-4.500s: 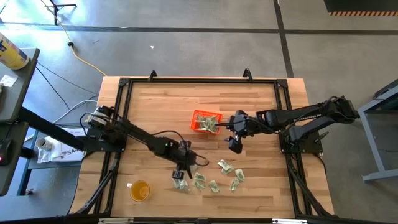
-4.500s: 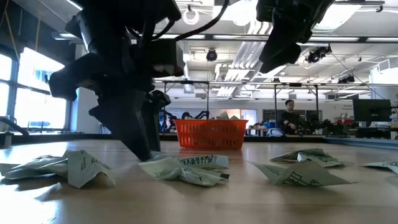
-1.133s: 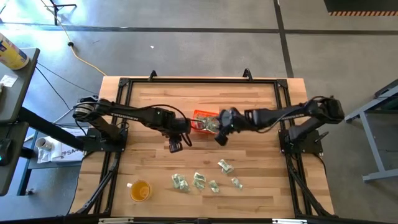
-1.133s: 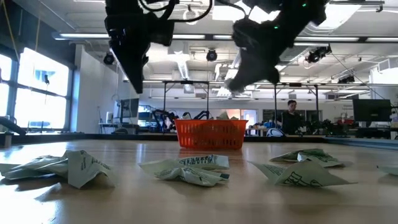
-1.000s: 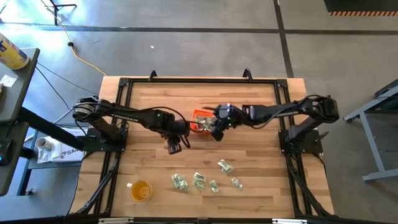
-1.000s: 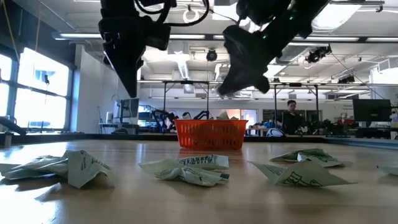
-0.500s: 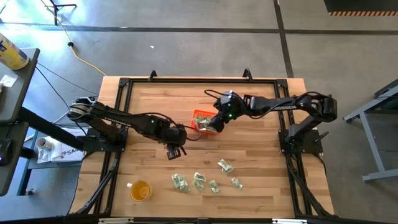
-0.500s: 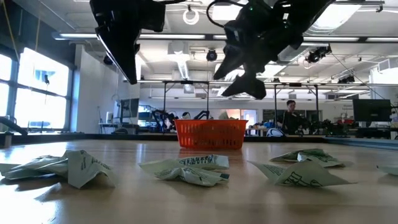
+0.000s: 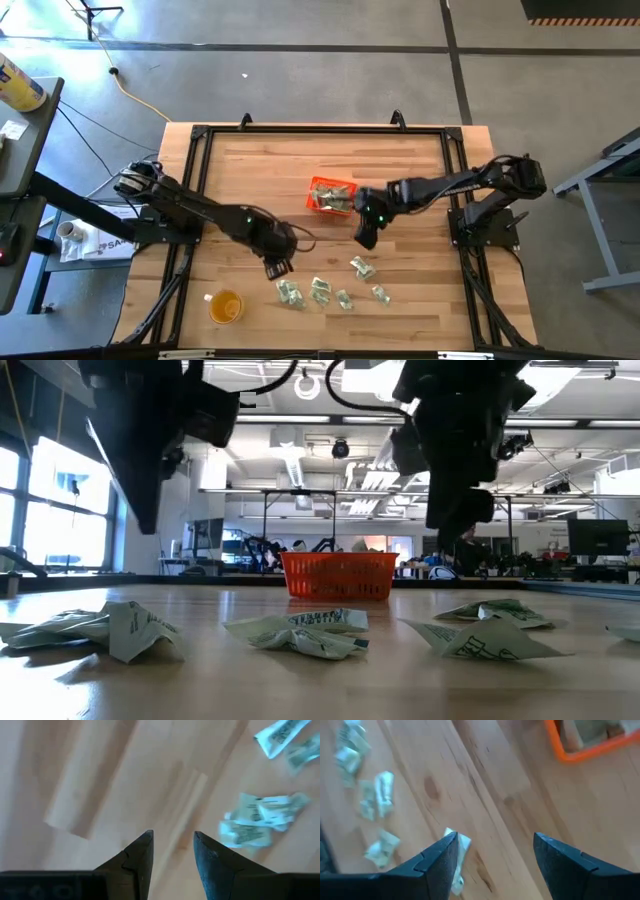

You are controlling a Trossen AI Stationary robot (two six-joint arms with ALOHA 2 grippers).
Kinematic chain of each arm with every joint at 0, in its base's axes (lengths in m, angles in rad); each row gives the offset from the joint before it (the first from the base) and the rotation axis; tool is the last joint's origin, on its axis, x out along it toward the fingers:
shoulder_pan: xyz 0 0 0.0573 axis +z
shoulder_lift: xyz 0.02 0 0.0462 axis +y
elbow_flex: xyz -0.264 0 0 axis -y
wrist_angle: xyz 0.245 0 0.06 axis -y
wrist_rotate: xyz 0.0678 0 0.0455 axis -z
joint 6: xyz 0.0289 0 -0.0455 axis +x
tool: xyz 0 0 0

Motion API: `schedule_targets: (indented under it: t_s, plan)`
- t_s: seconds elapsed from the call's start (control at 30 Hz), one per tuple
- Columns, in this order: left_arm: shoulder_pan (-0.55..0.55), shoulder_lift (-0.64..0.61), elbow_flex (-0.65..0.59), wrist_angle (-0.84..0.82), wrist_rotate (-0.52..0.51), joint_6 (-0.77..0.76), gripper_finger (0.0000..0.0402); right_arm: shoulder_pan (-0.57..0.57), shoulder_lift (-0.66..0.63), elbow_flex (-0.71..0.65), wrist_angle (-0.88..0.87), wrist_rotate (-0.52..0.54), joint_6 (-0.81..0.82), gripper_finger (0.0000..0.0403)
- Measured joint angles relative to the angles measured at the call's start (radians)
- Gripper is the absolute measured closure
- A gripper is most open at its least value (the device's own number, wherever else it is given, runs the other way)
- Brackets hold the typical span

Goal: Pick and place Stevia / Truvia into bins
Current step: Put the stevia packet into the basket

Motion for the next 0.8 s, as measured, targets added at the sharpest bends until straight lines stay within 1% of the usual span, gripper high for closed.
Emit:
schedule_targets:
  t_s: [0.13,0.2,0.3,0.4,0.47,0.5,0.6,0.67,0.8]
  plan:
    - [-0.048,0.0,0.0,-0.001,0.036,-0.27,0.0227,0.074,0.0,0.0,-0.04,0.154,0.088,0.0154]
    - [-0.076,0.002,0.0,0.016,0.063,-0.402,0.0227,0.098,0.0,0.0,-0.058,0.212,0.141,0.0154]
    - [-0.122,0.011,0.001,0.054,0.072,-0.561,0.0227,0.119,0.0,0.0,-0.074,0.259,0.199,0.0154]
    - [-0.16,0.044,0.002,0.115,0.071,-0.683,0.0227,0.129,0.0,0.0,-0.07,0.271,0.215,0.0154]
    - [-0.179,0.067,0.0,0.134,0.072,-0.737,0.0227,0.131,0.0,0.0,-0.069,0.272,0.216,0.0154]
    - [-0.186,0.08,0.0,0.171,0.071,-0.757,0.0227,0.134,0.0,0.0,-0.068,0.274,0.216,0.0153]
    - [-0.198,0.122,0.001,0.208,0.067,-0.798,0.0227,0.136,0.0,0.001,-0.068,0.276,0.216,0.0153]
    - [-0.195,0.148,0.0,0.242,0.066,-0.818,0.0227,0.141,0.0,0.001,-0.068,0.276,0.216,0.0153]
    - [-0.195,0.187,0.002,0.251,0.051,-0.842,0.0227,0.149,0.0,0.001,-0.063,0.278,0.216,0.0153]
